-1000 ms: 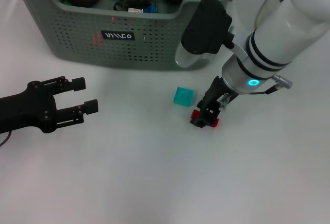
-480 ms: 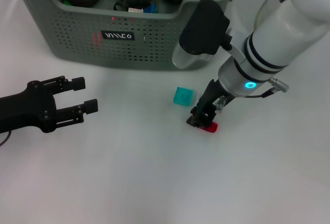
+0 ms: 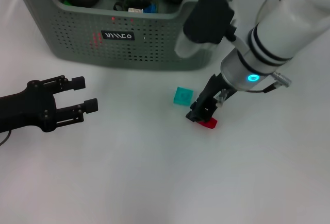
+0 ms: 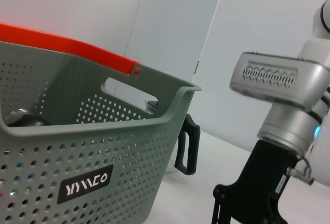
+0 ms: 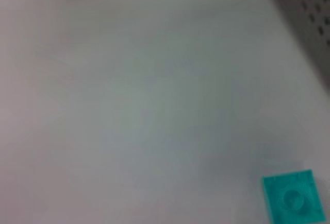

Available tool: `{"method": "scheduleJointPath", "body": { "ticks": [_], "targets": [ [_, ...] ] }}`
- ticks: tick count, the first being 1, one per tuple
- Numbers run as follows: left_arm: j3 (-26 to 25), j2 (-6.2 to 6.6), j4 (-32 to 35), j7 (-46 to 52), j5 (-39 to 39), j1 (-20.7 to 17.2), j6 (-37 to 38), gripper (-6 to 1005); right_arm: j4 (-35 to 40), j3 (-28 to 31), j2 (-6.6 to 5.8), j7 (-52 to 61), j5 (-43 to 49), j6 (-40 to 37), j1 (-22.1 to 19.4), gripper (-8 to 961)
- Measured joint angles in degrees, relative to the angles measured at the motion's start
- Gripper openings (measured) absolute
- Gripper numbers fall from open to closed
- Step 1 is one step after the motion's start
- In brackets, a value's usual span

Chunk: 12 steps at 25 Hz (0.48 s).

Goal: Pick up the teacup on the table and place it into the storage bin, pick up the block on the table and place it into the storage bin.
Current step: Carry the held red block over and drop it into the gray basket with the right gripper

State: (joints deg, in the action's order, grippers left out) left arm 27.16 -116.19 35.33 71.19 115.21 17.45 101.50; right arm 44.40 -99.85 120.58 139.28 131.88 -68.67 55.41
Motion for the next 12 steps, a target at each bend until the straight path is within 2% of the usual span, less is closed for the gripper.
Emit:
{"method": "scheduleJointPath", "body": {
  "ticks": [3,7,9,12],
  "targets": [
    [-0.10,0.05,0.00,0.00,0.00,0.00,-0.04,726,2.64,4.77,-0.23,-0.99,-0.02,-2.84,-1.14,195],
    [-1.19,0.13,0.07,0.00,0.06,0.02,-0.07,726,11.26,14.64,-0.37,-5.00,-0.50,-9.95,-4.92,194],
    [-1.45,0.17,0.06,0.00,0.04,0.04,-0.05,726,16.40,21.45,-0.32,-7.94,-3.87,-14.50,-7.02,194],
    [-1.57,0.23,0.08,0.00,0.01,0.18,-0.03,726,19.87,29.35,-0.41,-11.55,-11.33,-19.09,-8.12,194]
  ]
}}
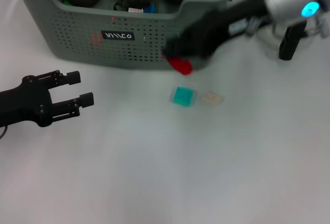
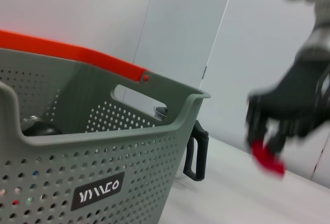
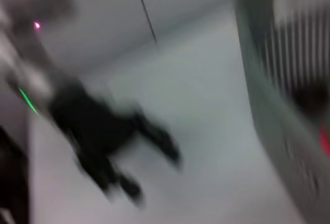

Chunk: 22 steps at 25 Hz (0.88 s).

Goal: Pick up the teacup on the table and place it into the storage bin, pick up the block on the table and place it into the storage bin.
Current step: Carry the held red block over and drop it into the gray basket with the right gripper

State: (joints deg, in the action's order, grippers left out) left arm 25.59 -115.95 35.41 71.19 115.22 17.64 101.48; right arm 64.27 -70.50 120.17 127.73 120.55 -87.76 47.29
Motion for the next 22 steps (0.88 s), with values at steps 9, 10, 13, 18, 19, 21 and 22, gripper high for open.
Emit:
{"method": "scheduleJointPath", "body": {
  "ticks": [9,10,13,18,19,21,22],
  "targets": [
    [-0.01,0.12,0.17,0.33,0.00,1.29,0.07,726,2.71,10.63,-0.02,-8.63,-20.02,8.07,0.36,194],
    [-0.02,0.12,0.21,0.36,0.00,1.45,0.04,726,2.26,10.34,0.03,-8.52,-20.69,11.04,0.87,194],
    [-0.01,0.12,0.13,0.46,0.00,1.76,0.04,726,-1.04,8.50,0.04,-7.59,-20.64,20.75,4.40,194],
    [-0.02,0.08,0.09,0.52,0.00,2.01,0.04,726,-12.30,7.02,-0.27,-7.23,-12.52,32.52,13.72,193],
    [-0.01,0.05,0.10,0.54,0.00,2.04,0.03,726,-15.02,6.75,-0.24,-7.22,-9.84,34.49,15.89,193],
    [-0.01,0.04,0.14,0.58,0.01,2.09,0.04,726,-21.82,6.20,-0.12,-6.96,-3.84,38.93,20.66,193],
    [-0.01,0.03,0.16,0.60,0.00,2.11,0.00,726,-25.28,5.83,0.00,-6.72,-1.15,41.07,22.91,193]
  ]
}}
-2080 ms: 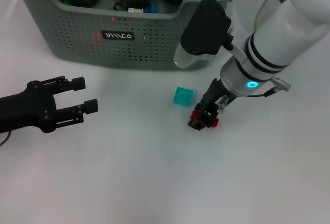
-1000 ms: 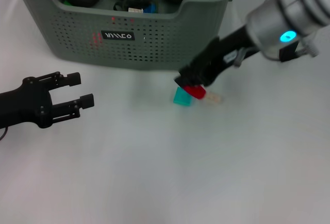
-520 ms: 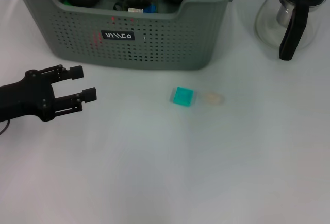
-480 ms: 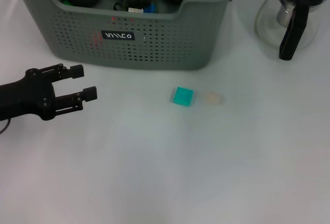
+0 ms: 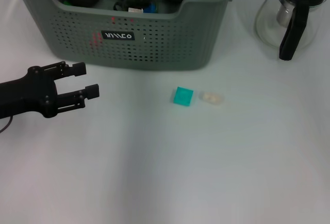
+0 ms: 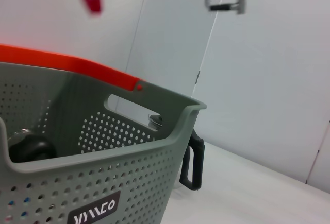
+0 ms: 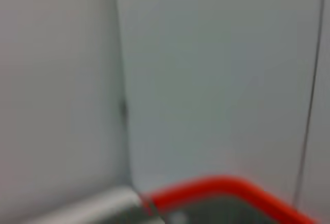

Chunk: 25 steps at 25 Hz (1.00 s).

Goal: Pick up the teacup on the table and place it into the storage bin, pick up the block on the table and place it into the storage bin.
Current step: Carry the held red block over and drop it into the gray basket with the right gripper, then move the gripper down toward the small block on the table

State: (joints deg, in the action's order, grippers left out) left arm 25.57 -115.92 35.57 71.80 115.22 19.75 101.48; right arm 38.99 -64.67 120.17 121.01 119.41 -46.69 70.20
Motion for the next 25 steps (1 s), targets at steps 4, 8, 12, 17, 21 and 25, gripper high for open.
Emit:
{"method": "scheduleJointPath", "body": {
  "ticks": [4,8,12,17,21,25],
  "targets": [
    [-0.99,-0.10,0.03,0.01,0.00,0.08,-0.13,726,-8.67,-3.95,0.43,1.35,6.41,6.48,4.82,193],
    [-2.42,-0.21,0.15,0.01,0.00,0.25,-0.13,726,-9.28,-8.70,0.16,8.81,10.28,8.31,5.64,193],
    [-2.69,-0.15,0.22,0.01,0.00,0.50,-0.20,726,-5.24,-8.99,-0.05,12.08,13.24,7.22,4.45,266],
    [-2.80,-0.13,0.28,0.01,0.00,0.66,-0.30,726,7.60,-9.62,0.35,11.24,10.02,5.05,-1.84,401],
    [-3.34,-0.11,0.20,0.01,-0.10,0.51,-0.07,726,21.91,-9.42,0.09,4.33,-5.43,1.21,-12.74,516],
    [-3.68,-0.15,0.09,-0.19,-0.13,0.21,-0.05,726,28.32,-7.99,-0.31,-14.40,-27.31,-10.55,-24.46,670]
  ]
}}
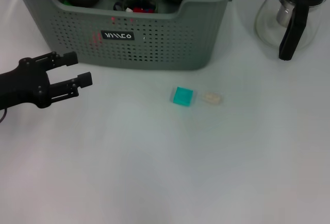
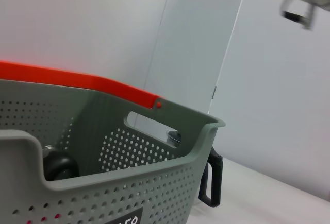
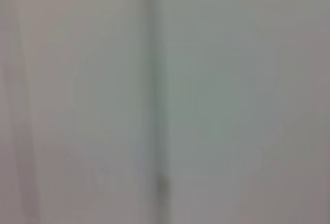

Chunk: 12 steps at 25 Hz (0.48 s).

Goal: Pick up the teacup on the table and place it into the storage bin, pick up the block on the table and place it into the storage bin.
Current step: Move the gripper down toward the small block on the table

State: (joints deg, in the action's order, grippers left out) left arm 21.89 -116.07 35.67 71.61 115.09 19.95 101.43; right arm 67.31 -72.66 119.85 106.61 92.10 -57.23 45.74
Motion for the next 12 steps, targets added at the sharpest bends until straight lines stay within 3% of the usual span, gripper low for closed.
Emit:
{"method": "scheduleJointPath", "body": {
  "ticks": [3,5,7,8,9,12],
  "targets": [
    [-0.12,0.10,0.12,-0.02,-0.02,-0.17,-0.12,726,0.13,3.60,-0.15,-8.47,-7.94,-13.19,-6.28,814],
    [-0.48,0.28,0.23,0.12,-0.04,-0.22,0.08,726,-0.14,5.95,-0.59,-9.21,-7.86,-20.83,-8.99,819],
    [-0.86,0.37,0.24,0.18,-0.04,-0.23,0.24,726,-0.08,7.65,-1.80,-8.71,-4.20,-29.91,-10.87,824],
    [-1.09,0.41,0.25,0.19,-0.05,-0.19,0.30,726,0.68,9.06,-3.23,-6.62,-0.45,-36.89,-11.69,827],
    [-1.09,0.41,0.25,0.19,-0.05,-0.19,0.30,726,0.68,9.06,-3.23,-6.62,-0.45,-36.89,-11.69,827],
    [-1.23,0.43,0.25,0.20,-0.05,0.04,0.35,727,2.73,11.07,-5.01,-0.11,7.06,-44.24,-12.11,826]
  ]
}}
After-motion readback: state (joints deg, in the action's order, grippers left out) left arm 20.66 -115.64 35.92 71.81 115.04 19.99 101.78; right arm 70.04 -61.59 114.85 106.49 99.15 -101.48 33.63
